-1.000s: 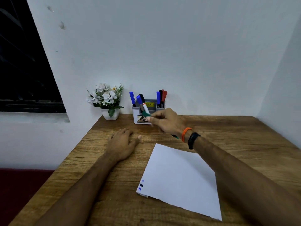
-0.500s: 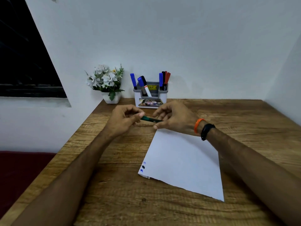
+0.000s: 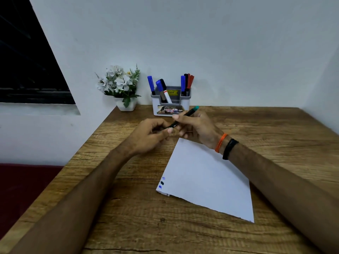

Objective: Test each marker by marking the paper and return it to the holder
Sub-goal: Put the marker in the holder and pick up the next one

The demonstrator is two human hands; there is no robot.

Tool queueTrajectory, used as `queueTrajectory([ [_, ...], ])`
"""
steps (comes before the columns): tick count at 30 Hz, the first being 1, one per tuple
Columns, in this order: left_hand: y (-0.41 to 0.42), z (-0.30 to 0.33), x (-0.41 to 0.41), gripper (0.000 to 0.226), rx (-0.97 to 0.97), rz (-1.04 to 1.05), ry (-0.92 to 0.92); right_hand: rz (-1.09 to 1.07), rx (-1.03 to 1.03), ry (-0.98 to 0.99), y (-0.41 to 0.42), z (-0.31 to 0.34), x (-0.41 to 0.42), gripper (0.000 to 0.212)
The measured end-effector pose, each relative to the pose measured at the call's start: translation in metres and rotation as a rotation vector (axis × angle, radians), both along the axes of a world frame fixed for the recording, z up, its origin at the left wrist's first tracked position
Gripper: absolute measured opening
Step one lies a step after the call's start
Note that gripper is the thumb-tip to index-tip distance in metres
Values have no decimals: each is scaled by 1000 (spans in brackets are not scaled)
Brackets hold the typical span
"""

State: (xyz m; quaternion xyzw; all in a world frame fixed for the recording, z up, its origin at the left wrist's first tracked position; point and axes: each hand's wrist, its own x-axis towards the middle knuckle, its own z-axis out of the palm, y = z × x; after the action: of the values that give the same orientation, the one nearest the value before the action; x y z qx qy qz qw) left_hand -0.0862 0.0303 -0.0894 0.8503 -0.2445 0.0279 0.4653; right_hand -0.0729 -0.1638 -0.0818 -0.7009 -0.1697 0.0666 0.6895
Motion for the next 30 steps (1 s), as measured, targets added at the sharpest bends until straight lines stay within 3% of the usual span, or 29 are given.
queueTrajectory([
  [4, -2, -2, -4, 19, 11, -64, 25, 26, -64, -20, 5, 0, -4, 21],
  [7, -5, 0, -7, 22, 89, -59, -55, 40, -86, -30, 5, -1, -5, 17],
  [12, -5, 1, -8, 16, 136, -61, -57, 62, -121, -55, 7, -2, -7, 17],
  [26, -8, 3, -6, 20, 123, -53, -139, 159, 76, 14, 7, -4, -3, 29],
  [30, -7, 4, -5, 35, 114, -37, -142, 154, 84, -1, 3, -2, -2, 29],
])
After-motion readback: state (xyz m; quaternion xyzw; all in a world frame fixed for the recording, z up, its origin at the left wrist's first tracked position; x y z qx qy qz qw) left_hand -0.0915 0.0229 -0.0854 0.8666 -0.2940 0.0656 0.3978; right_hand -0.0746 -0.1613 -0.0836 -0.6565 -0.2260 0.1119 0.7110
